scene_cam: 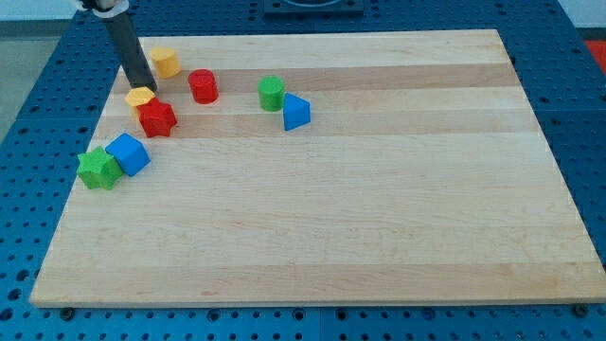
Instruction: Push the yellow hexagon towards top center
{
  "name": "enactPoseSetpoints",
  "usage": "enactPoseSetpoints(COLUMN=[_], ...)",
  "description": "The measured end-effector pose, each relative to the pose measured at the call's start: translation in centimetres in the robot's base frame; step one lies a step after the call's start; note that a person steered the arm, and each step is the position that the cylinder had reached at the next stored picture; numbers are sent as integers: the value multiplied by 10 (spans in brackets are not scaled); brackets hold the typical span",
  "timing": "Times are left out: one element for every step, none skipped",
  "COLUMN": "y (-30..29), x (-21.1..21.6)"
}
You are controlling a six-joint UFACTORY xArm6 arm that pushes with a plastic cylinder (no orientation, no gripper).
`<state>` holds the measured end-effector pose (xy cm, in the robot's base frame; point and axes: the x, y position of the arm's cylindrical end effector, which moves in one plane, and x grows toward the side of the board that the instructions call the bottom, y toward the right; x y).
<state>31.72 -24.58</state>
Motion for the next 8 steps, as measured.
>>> enactPoseSetpoints(y=[-2, -50, -33, 59, 96, 46, 103, 125], x=[0, 4, 29, 30, 30, 66, 64, 61])
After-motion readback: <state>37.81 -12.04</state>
